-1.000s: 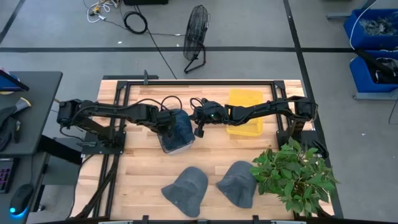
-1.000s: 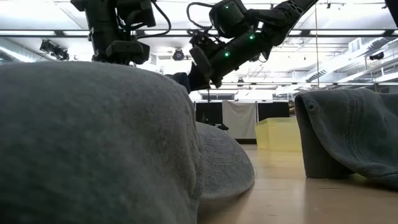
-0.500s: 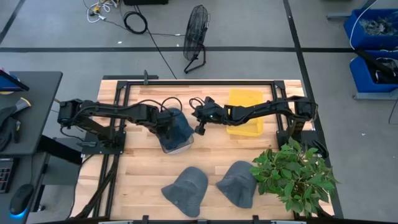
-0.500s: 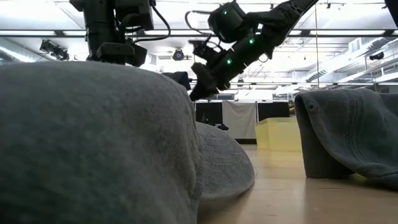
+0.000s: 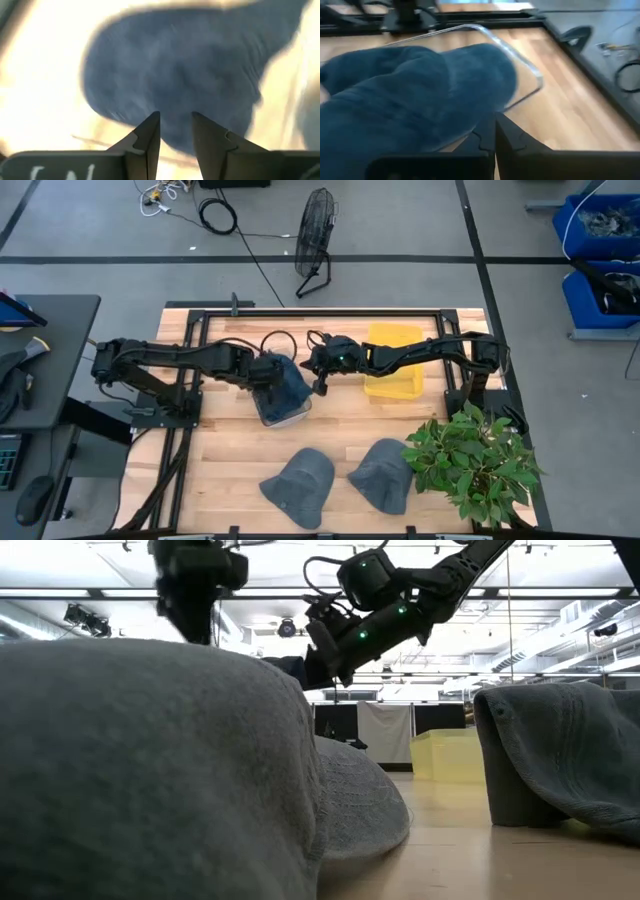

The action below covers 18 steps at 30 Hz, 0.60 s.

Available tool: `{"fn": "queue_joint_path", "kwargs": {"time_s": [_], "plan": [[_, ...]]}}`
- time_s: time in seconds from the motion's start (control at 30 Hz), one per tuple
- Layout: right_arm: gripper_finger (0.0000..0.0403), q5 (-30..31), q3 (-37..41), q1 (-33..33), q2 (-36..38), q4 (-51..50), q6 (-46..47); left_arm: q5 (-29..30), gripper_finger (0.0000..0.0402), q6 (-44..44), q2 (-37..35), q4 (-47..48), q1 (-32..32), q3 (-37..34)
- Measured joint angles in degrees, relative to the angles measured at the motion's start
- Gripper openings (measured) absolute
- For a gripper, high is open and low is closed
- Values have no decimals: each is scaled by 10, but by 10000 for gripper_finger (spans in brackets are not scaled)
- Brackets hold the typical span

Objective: Pick & Place hat
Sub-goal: Put the blue cap into the transparent bin

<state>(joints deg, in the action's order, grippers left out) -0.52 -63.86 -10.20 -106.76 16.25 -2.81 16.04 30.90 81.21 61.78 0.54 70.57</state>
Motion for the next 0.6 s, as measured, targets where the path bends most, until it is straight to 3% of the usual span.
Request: {"fn": "queue_joint_path", "kwargs": {"time_s": [0.17,0.47,0.6], "plan": [[0,-59,0,10,0,-26,-18,107,102,-1,5,-48,-24,1],[0,-55,0,38,0,-1,-71,91,72,-31,65,-86,-75,1],[0,5,0,35,0,-16,-67,67,50,-50,81,-85,-68,1]]}}
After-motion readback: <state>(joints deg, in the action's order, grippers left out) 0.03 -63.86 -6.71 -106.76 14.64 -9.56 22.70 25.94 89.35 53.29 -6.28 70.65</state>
